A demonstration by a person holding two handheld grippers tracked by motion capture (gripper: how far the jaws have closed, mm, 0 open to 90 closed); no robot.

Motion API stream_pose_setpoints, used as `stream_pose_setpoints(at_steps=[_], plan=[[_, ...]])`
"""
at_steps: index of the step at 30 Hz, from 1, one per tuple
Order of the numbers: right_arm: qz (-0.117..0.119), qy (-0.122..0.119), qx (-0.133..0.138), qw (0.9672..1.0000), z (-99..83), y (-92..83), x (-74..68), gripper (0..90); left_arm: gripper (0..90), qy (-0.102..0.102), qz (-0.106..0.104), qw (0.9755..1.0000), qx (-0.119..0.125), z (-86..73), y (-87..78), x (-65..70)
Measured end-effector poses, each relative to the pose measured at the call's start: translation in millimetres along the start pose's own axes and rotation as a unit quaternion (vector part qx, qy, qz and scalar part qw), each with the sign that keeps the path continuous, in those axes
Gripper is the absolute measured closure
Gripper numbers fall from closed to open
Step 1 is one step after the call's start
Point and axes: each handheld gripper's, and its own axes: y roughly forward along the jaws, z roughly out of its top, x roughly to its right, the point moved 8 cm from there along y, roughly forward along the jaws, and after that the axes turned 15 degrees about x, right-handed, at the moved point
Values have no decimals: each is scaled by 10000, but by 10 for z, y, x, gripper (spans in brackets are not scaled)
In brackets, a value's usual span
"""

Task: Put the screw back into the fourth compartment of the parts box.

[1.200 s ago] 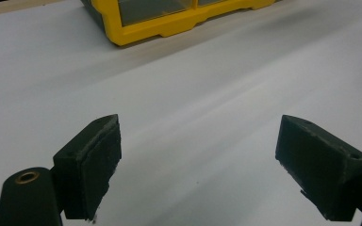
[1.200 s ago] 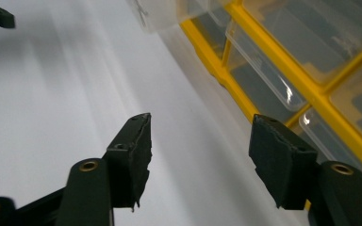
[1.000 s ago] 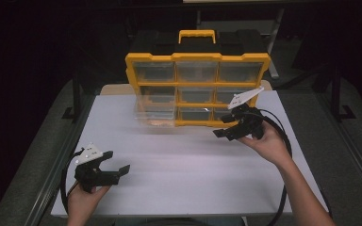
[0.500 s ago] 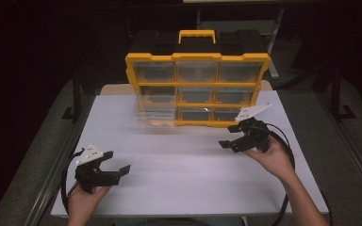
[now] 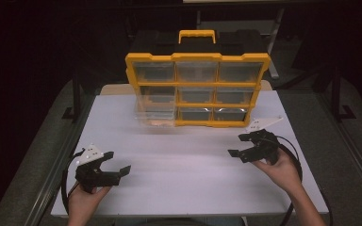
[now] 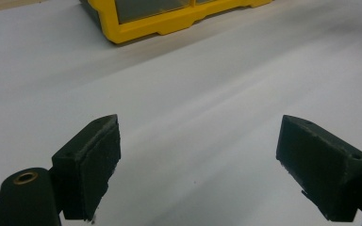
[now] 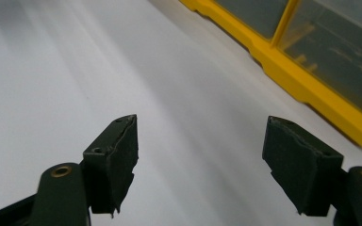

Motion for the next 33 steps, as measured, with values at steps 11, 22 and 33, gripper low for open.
stream_pose_setpoints(at_steps=[11, 22, 33], plan=[[-159, 198, 61, 9997, -229, -76, 40, 240, 141, 59, -50, 10000, -30, -11, 18, 4], [-218, 253, 164, 9993, -351, -128, 16, 224, 141, 108, -102, 9998, -94, -31, 35, 11], [-192, 326, 192, 9991, -444, -108, -82, 201, 141, 13, -67, 9999, -102, -39, 45, 25]])
